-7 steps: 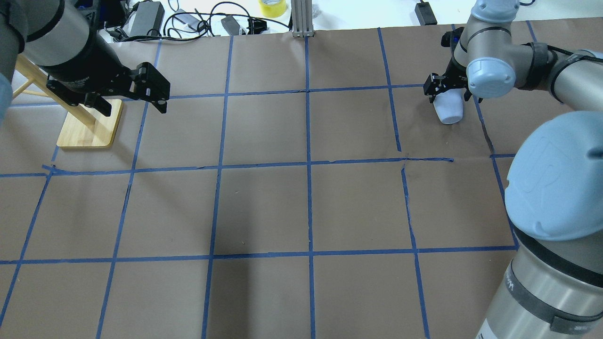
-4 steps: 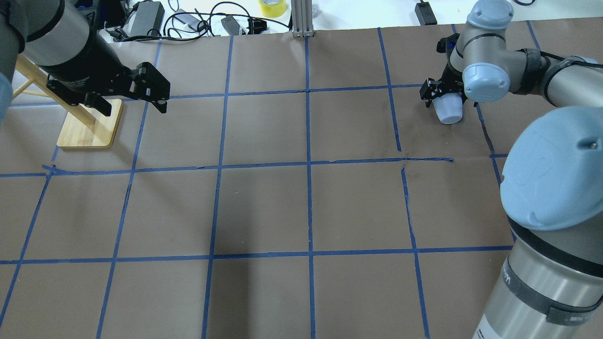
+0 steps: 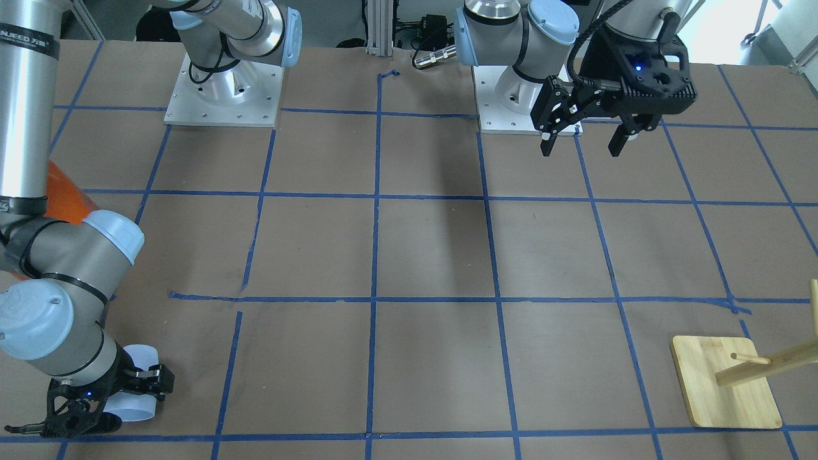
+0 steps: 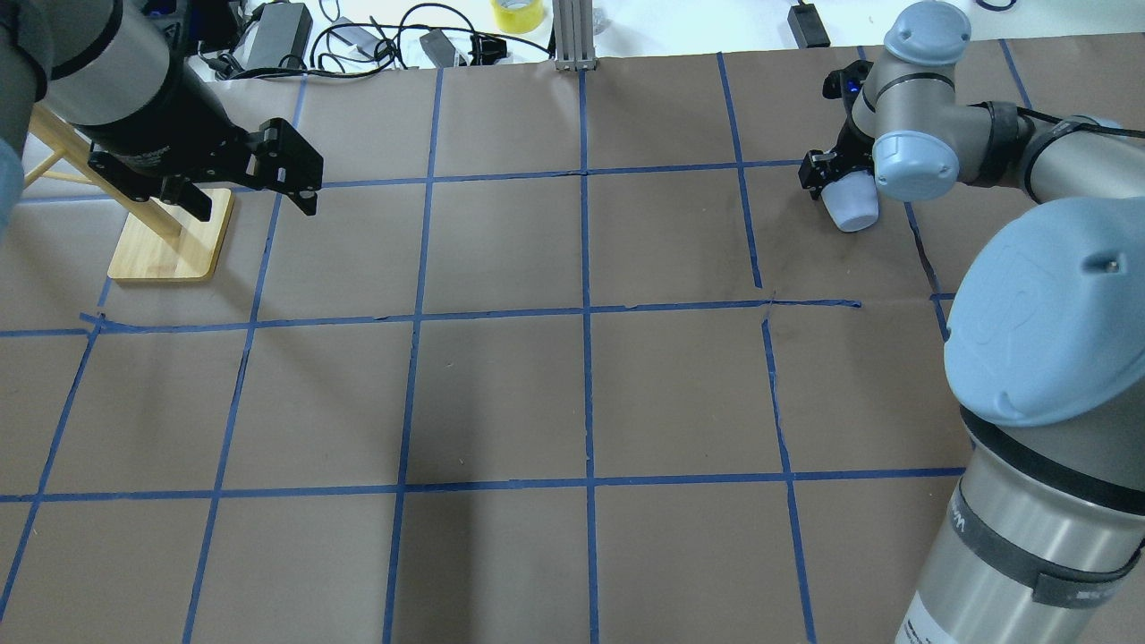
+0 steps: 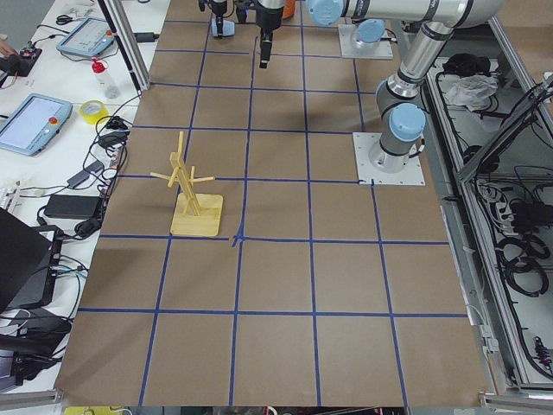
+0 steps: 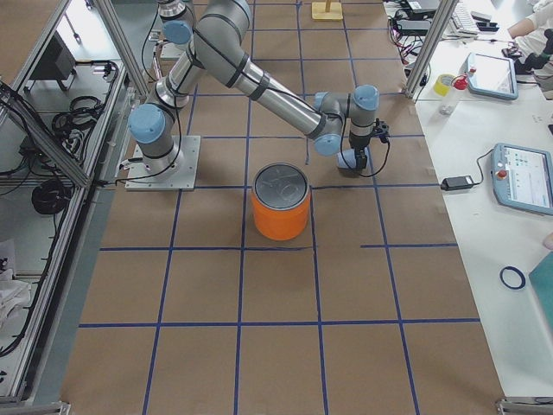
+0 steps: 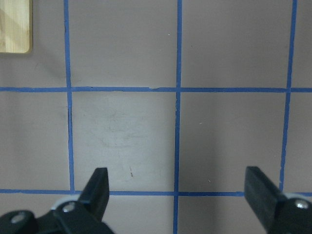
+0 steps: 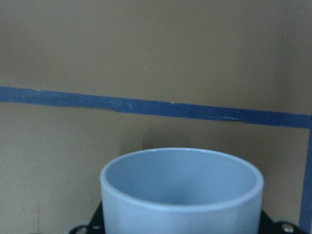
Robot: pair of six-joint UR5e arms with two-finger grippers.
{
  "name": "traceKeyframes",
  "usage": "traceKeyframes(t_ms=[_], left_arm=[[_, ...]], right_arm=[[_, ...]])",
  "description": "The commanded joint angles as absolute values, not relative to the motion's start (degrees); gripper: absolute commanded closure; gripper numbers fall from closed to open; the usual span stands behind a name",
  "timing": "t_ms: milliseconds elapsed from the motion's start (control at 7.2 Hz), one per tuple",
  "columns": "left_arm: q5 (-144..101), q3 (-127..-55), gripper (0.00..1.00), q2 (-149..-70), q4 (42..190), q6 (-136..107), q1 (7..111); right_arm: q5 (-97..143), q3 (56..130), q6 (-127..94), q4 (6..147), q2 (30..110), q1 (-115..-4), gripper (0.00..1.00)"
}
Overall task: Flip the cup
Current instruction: 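Lift the cup with the right gripper and carry it toward the left gripper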
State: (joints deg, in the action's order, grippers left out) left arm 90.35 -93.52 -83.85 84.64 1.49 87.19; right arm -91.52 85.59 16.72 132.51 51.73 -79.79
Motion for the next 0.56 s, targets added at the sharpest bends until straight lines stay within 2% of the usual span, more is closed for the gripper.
traceKeyframes(t_ms=[0,417], left_arm=[[90.35,-93.52,0.0,-83.85,84.64,1.49,87.19],[90.35,-93.52,0.0,-83.85,84.64,1.49,87.19]], right_arm=[[-91.75,84.99,16.87,132.28,54.13,-84.86,0.66],[-92.63,85.78,26.94,134.54,55.9,-98.57,0.67]])
